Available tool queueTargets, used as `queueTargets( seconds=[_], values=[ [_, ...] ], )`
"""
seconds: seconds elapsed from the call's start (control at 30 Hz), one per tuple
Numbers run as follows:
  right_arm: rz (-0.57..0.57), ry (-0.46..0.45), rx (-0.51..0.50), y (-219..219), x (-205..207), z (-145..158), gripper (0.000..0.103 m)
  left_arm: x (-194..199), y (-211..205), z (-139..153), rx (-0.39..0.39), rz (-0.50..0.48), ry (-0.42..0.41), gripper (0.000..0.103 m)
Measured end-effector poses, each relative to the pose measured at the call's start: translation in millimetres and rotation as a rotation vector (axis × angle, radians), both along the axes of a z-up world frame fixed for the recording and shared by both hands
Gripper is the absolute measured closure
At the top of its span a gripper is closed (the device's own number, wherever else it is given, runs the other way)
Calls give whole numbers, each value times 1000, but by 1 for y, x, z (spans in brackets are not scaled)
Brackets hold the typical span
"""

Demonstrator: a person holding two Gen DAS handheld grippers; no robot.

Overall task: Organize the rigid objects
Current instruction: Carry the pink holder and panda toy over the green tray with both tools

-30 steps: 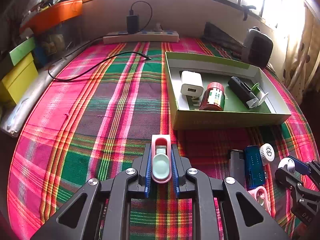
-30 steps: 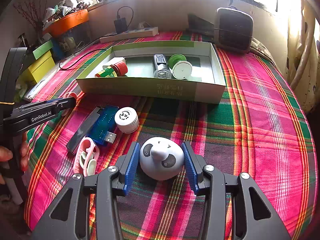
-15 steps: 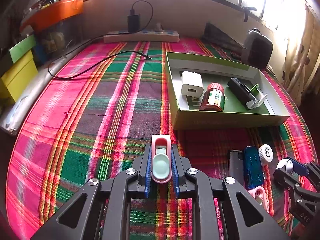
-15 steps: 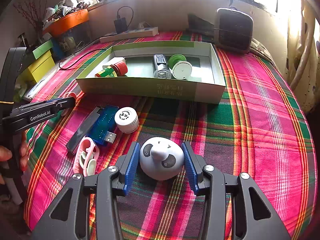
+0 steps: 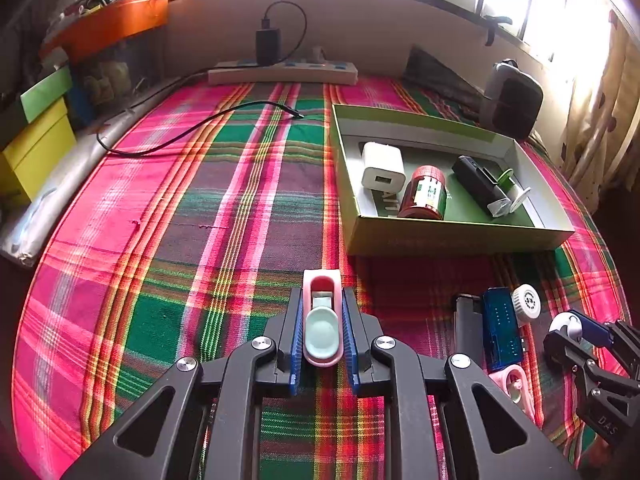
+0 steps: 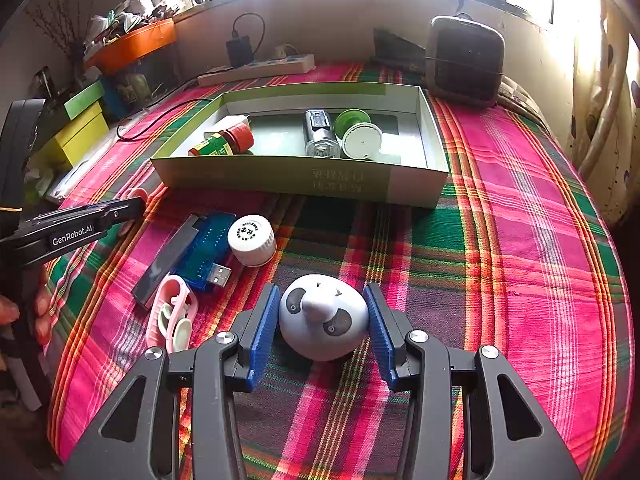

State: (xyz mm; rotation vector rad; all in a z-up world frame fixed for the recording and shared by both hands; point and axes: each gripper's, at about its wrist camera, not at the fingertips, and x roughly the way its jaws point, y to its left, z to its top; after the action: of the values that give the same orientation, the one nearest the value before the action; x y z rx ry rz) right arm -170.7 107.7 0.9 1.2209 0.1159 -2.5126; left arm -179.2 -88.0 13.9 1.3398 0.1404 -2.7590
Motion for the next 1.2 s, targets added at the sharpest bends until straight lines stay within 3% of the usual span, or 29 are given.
queueTargets(
  seconds=[0.53,0.83,1.2],
  values=[
    [-6,40,0,5,2,18,58,1,19,22,18,-33,47,86],
    [-12,81,3,9,-7,35,58,4,-2,39,46,-67,76,86],
    [-12,114,6,9,-30,52,58,-14,0,52,59,-98,95,86]
  ],
)
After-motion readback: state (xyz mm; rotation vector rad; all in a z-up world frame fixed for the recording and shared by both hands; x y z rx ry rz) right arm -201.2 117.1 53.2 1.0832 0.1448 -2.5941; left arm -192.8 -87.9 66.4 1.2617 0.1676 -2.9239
